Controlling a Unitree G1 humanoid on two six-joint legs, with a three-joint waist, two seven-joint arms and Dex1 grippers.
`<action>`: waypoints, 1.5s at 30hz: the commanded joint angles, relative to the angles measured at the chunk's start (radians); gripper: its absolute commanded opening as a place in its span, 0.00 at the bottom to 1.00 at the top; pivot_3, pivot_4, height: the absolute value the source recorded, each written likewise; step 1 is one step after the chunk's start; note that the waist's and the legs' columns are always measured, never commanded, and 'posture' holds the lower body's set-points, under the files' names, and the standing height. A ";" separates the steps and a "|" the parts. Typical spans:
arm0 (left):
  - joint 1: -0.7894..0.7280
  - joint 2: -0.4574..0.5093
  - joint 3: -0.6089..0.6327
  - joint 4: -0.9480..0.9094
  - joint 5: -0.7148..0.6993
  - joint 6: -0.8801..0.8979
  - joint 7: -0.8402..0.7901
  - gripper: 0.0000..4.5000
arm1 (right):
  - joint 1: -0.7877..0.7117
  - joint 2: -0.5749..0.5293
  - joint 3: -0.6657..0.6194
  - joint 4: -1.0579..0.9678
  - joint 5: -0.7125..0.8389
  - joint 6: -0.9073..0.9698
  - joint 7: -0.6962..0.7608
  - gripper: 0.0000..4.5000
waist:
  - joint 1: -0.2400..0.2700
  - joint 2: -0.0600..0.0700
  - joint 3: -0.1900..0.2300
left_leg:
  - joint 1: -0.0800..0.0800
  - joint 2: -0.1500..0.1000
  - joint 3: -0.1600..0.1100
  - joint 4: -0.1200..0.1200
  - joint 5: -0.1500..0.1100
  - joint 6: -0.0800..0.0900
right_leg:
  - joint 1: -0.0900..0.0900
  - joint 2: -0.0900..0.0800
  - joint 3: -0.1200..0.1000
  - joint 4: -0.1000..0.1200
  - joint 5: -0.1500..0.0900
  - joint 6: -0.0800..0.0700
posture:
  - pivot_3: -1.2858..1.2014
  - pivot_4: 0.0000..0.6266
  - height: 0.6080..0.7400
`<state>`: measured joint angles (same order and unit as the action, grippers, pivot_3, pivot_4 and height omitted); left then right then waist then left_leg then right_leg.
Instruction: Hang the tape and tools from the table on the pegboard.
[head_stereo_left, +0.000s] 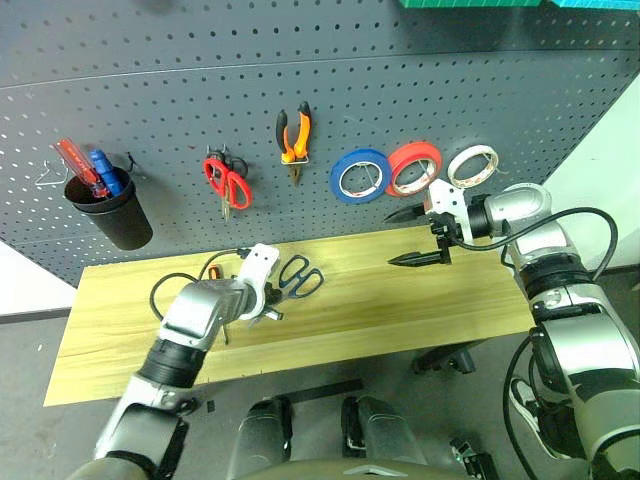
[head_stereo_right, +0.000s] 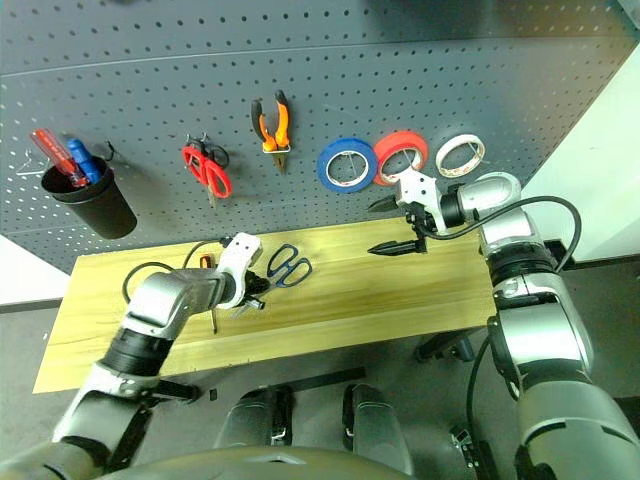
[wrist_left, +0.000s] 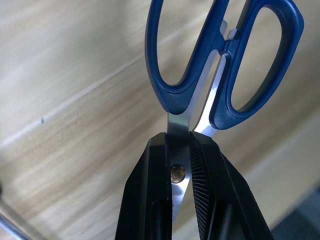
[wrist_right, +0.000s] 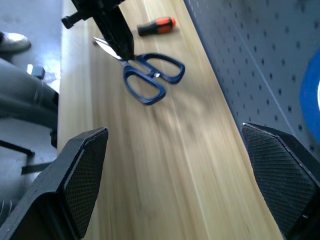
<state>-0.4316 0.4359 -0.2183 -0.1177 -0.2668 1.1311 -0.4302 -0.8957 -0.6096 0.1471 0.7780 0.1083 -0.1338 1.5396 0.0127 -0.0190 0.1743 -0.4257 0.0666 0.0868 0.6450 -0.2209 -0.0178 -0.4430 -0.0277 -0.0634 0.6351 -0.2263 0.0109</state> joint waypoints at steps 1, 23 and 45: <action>0.031 0.035 0.034 -0.112 -0.008 -0.178 -0.071 0.05 | 0.003 -0.030 -0.060 -0.107 0.071 0.076 0.008 1.00 | 0.002 0.000 0.000 | 0.000 0.000 0.000 0.000 0.000 0.000 | 0.000 0.000 0.000 0.000 0.000 0.000 | 0.55 0.21 1.00; 0.461 -0.033 0.439 -0.375 -0.097 -0.905 -0.144 0.05 | 0.039 -0.092 -0.130 -0.294 0.166 0.231 -0.033 1.00 | 0.027 0.003 -0.003 | 0.000 0.000 0.002 0.003 0.000 0.000 | 0.000 0.000 0.001 -0.001 -0.001 -0.003 | 0.57 0.14 1.00; 0.256 -0.261 0.405 0.079 0.021 -1.160 0.115 0.05 | 0.030 -0.090 -0.143 -0.369 0.199 0.302 -0.119 1.00 | 0.030 0.002 -0.008 | -0.001 -0.001 0.008 0.006 0.000 0.001 | 0.000 0.003 0.001 -0.001 0.005 0.004 | 0.56 0.11 1.00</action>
<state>-0.1525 0.1828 0.1735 -0.0385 -0.2292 -0.0167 -0.3303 -0.8425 -0.6860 0.0299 0.4499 0.2898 0.1683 1.4279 0.0428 -0.0167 0.1666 -0.4262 0.0652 0.0952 0.6505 -0.2207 -0.0171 -0.4425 -0.0248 -0.0625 0.6345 -0.2210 0.0149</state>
